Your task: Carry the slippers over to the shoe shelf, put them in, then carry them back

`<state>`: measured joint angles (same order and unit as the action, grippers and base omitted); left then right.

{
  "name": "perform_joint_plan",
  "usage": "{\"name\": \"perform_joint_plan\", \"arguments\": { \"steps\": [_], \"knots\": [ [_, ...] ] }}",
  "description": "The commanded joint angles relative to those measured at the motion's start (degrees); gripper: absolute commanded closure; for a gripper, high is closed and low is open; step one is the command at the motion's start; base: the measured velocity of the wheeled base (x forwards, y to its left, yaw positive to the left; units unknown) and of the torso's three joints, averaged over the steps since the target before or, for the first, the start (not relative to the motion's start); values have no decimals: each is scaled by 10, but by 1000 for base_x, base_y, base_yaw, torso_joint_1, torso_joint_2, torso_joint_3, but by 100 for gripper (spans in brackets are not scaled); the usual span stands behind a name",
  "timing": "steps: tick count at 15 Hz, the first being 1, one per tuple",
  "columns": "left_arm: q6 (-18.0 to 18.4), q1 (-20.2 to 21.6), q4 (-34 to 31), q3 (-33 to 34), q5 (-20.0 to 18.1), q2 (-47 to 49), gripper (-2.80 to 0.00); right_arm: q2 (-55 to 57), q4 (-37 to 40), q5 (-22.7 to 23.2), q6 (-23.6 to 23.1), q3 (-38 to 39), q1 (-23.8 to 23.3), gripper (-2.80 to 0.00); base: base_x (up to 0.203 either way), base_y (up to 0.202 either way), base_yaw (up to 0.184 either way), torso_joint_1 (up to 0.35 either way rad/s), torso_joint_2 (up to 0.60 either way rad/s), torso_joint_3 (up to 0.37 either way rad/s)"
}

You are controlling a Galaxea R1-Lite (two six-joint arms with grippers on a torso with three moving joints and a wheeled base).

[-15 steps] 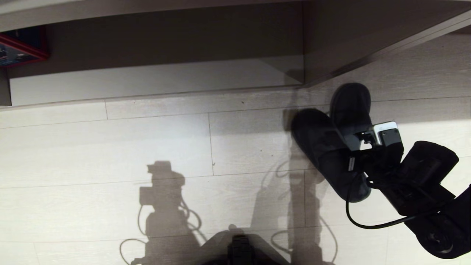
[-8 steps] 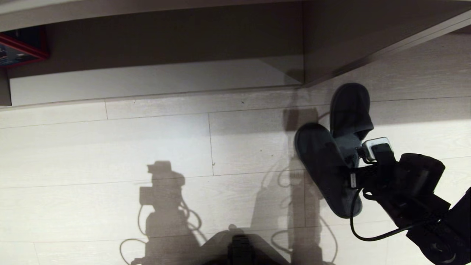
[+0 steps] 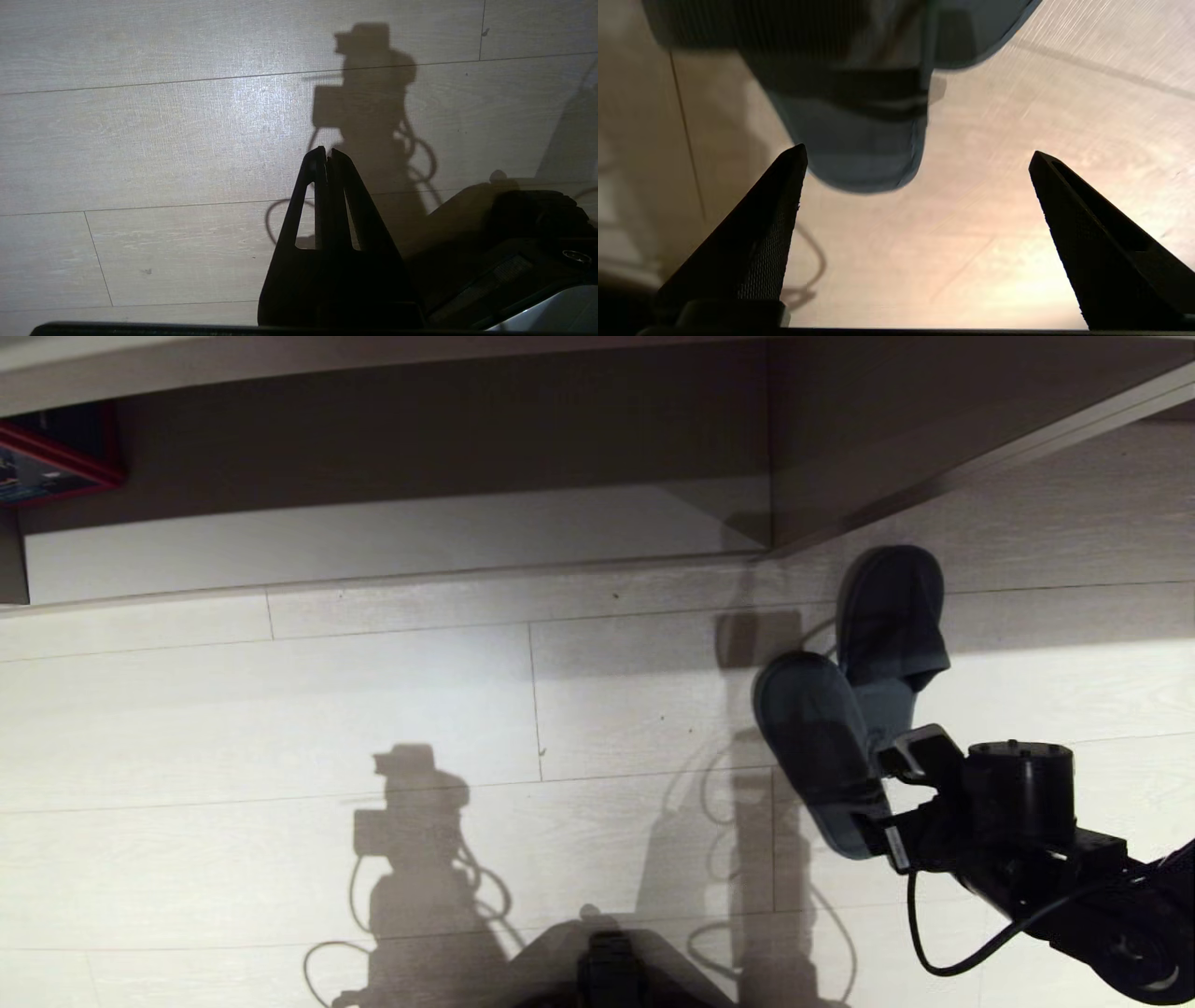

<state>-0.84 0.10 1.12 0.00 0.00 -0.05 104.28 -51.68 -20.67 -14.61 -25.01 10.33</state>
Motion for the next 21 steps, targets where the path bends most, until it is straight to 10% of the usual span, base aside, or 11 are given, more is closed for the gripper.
{"name": "perform_joint_plan", "arguments": {
  "steps": [1, 5, 6, 21],
  "knots": [
    [0, 0, 0, 4, 0, 0, 0, -30, 53, 8, 4, -5, 0, -280, 0, 0, 0, 0, 0, 0],
    [0, 0, 0, 4, 0, 0, 0, -112, 61, 48, 24, 16, 0, -280, 0, 0, 0, 0, 0, 0],
    [0, 0, -1, 4, 0, 0, 0, -142, 62, 57, 27, 24, 0, 0, 0, 0, 0, 0, 0, 0],
    [1, 0, -1, 4, 0, 0, 0, -773, 487, 72, 80, -44, -1, 0, 0, 0, 0, 0, 0, 0]
  ]
}}
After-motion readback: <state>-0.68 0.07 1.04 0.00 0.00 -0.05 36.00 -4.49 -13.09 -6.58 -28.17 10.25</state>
